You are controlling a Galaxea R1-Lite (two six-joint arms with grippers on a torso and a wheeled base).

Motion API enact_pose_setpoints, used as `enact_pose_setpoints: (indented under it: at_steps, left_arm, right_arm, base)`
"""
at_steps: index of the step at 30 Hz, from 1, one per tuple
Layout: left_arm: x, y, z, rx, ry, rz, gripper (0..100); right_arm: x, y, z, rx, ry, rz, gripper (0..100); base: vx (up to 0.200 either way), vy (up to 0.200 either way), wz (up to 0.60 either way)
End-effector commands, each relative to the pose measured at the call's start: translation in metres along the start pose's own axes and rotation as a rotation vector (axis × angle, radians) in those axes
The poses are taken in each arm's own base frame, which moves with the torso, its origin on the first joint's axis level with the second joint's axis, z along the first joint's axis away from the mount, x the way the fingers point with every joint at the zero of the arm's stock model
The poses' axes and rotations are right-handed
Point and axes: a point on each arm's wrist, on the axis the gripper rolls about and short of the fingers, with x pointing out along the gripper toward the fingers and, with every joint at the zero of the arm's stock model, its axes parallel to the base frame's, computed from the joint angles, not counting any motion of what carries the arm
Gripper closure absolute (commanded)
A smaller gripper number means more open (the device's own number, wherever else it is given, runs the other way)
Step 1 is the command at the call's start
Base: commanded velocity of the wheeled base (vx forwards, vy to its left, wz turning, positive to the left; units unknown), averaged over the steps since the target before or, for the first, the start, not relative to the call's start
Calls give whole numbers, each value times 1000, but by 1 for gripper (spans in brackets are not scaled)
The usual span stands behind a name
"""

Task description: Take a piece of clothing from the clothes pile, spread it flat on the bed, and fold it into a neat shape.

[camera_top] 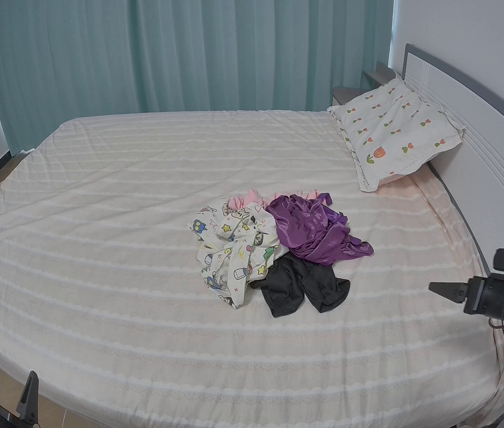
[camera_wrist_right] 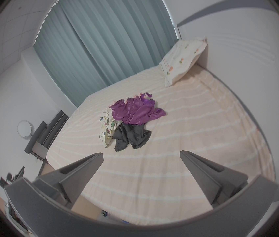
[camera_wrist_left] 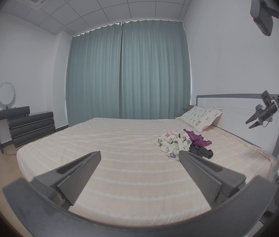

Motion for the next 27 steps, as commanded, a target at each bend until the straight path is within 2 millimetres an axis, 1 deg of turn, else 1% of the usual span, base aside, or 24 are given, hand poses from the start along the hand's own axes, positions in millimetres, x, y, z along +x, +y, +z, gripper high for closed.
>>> enact_pose_setpoints:
  at_steps: [1,2,3,5,6,7,9,10,11,12,13,14,16,17,18,22,25,27]
  left_arm:
    - [0,0,-5,-2,0,0,0]
    - [0,0,-5,-2,0,0,0]
    - [0,0,-5,-2,0,0,0]
    - [0,0,-5,-3,0,0,0]
    - [0,0,-5,-3,0,0,0]
    - [0,0,-5,-5,0,0,0]
    - [0,0,-5,-5,0,0,0]
    - [0,0,-5,-5,0,0,0]
    - [0,0,-5,-5,0,0,0]
    - [0,0,-5,-6,0,0,0]
    - [0,0,-5,-6,0,0,0]
    - [0,0,-5,-6,0,0,0]
    - [0,0,-5,-6,0,0,0]
    - [0,0,-5,-6,0,0,0]
    - [0,0,-5,-6,0,0,0]
    - [0,0,-5,-6,0,0,0]
    - [0,0,-5,-6,0,0,0]
    - [0,0,-5,-5,0,0,0]
  right_arm:
    - [137,7,-15,131,210,35,0]
    - [158,8,-18,151,199,31,0]
    - [161,8,-19,153,197,29,0]
    - [190,9,-25,179,182,6,0]
    - [192,9,-26,181,182,4,0]
    - [206,10,-28,180,181,-8,0]
    - [217,10,-32,177,188,-17,0]
    - [230,11,-35,171,187,-20,0]
    - [234,12,-35,169,186,-22,0]
    - [243,14,-38,164,184,-27,0]
    - [244,14,-38,163,182,-27,0]
    - [256,16,-43,155,178,-39,0]
    - [265,19,-44,147,165,-48,0]
    - [266,19,-45,147,167,-47,0]
    - [273,21,-47,142,160,-50,0]
    - [290,21,-46,139,129,-63,0]
    - [297,20,-41,141,107,-61,0]
    - [299,20,-42,139,119,-67,0]
  base:
    - [0,0,0]
    - [0,0,0]
    - [0,0,0]
    - [0,0,0]
    - [0,0,0]
    - [0,0,0]
    - [0,0,0]
    - [0,0,0]
    - [0,0,0]
    - [0,0,0]
    - [0,0,0]
    - [0,0,0]
    - [0,0,0]
    - [0,0,0]
    - [0,0,0]
    - [0,0,0]
    - [0,0,0]
    - [0,0,0]
